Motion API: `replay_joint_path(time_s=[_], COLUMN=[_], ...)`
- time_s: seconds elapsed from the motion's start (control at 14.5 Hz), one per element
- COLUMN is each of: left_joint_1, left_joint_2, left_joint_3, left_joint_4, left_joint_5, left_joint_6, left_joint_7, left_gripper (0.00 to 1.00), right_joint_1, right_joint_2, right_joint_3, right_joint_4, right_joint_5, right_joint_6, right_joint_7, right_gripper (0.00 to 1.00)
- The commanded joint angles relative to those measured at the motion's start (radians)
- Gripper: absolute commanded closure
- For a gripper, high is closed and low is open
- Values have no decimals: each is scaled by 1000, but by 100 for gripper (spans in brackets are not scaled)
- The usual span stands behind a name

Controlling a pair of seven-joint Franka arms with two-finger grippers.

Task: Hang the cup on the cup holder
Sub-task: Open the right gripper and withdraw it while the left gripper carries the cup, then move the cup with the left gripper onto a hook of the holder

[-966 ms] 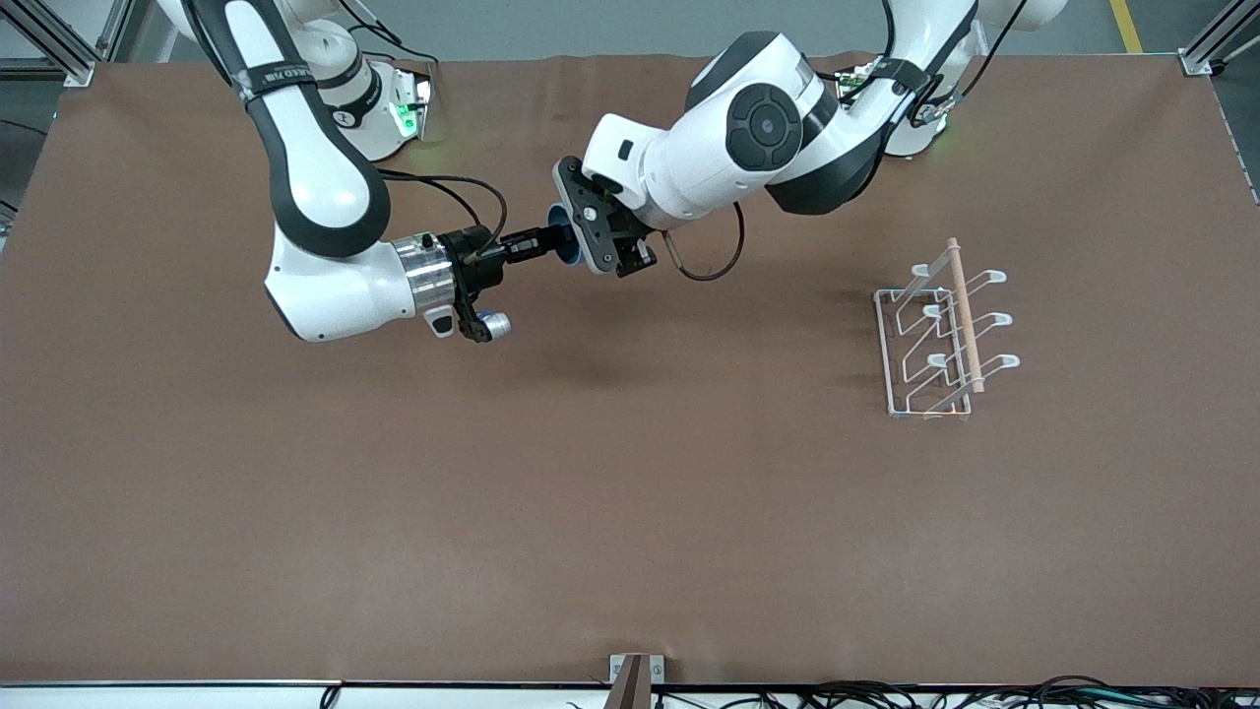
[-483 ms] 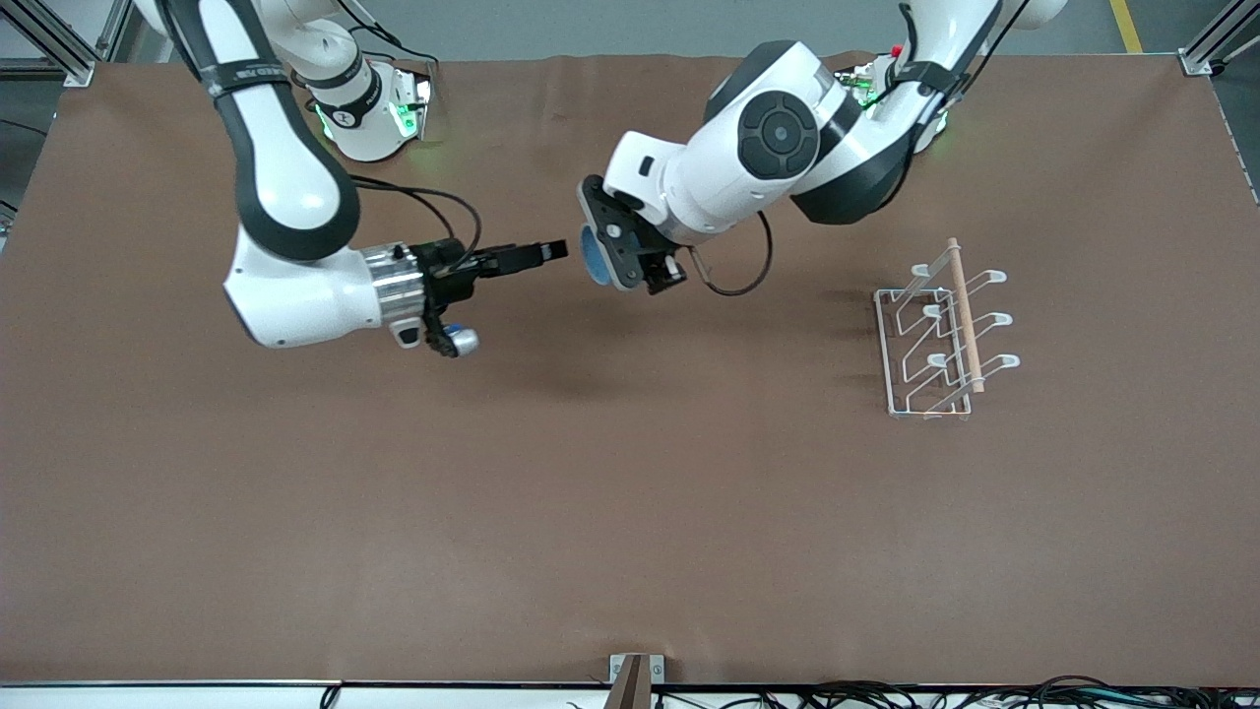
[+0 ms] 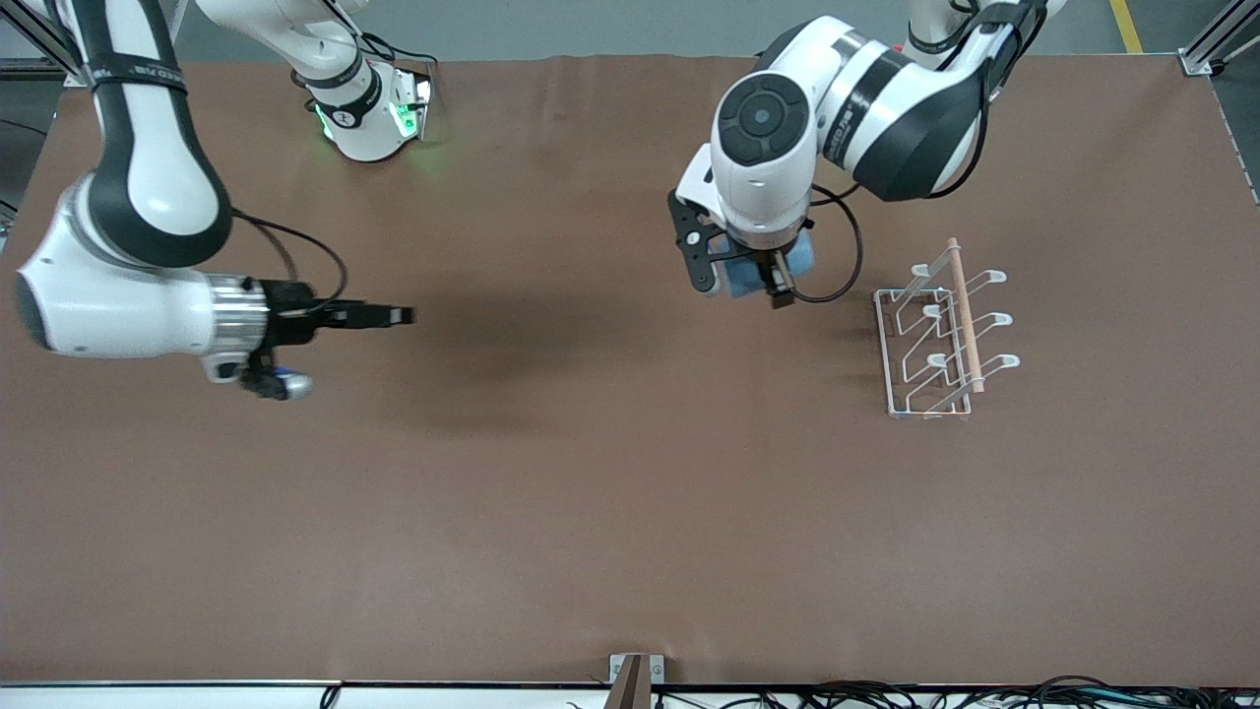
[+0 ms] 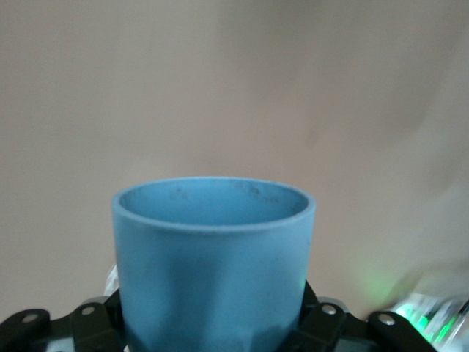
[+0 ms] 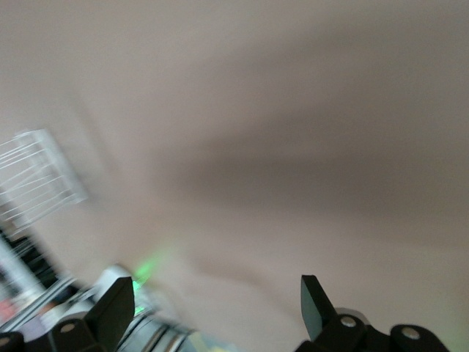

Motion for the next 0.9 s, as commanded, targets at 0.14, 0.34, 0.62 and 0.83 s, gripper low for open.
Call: replay_joint_path(time_s=[0.14, 0.34, 0.62, 0.83], left_joint_1=[-17, -14, 24, 55], left_joint_2=[-2, 15, 61, 84], left_joint_3=[-6, -11, 1, 1], left_joint_4=[-27, -130, -194, -289], left_joint_5=[292, 459, 668, 818], left_joint_6=[-139, -149, -150, -150], left_joint_7=[85, 90, 130, 128], left_gripper=[100, 100, 100, 100], right_joint_1=[-96, -127, -159, -159], right_joint_2=[-17, -16, -58, -141], right_joint_3=[15, 15, 14, 17], right_joint_4=[97, 146, 224, 231], right_joint_5=[-405, -505, -551, -632], right_joint_6=[17, 19, 0, -24], right_joint_7=[22, 7, -76, -93], right_gripper=[0, 0, 0, 0])
